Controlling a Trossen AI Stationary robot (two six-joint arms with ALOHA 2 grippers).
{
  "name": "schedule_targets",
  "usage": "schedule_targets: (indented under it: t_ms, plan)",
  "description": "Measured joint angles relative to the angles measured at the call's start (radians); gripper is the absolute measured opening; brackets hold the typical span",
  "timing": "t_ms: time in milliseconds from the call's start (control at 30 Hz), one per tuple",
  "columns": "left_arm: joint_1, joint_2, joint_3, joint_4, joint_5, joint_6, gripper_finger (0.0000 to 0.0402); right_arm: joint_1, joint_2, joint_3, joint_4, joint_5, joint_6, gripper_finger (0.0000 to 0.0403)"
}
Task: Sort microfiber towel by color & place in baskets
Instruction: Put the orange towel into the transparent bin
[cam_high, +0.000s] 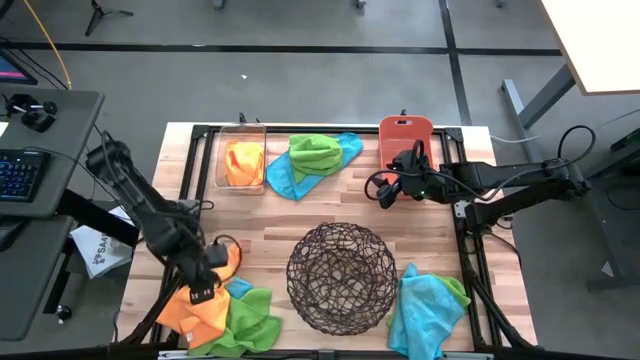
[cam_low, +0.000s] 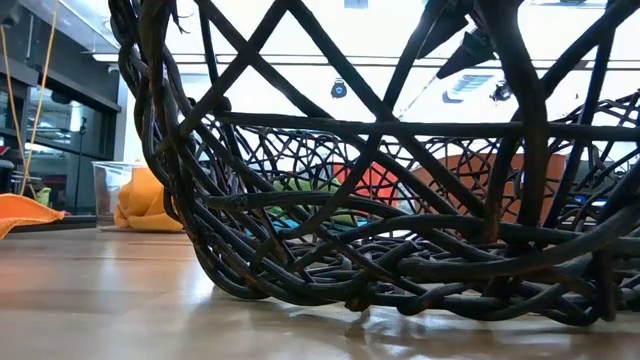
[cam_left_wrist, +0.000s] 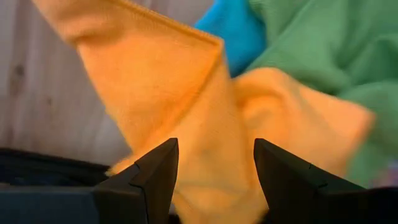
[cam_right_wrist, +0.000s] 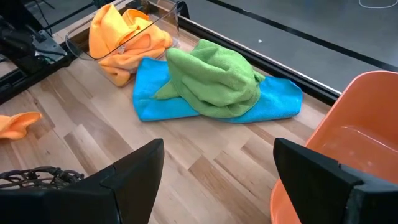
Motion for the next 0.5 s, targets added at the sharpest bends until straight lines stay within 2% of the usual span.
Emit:
schedule_targets:
  t_ms: [133,500]
  plan:
    - [-0.046,0.072,0.0,0.024,-0.074,0.023,0.0198,-0.012,0.0,0.0,0.0,0.0,-0.001,0.0297]
    - [-0.103,0.199,0.0,0.04,-0.098,0.011,0.0196,-0.015,0.0,0.0,-0.002,0.0,-0.001,0.0297]
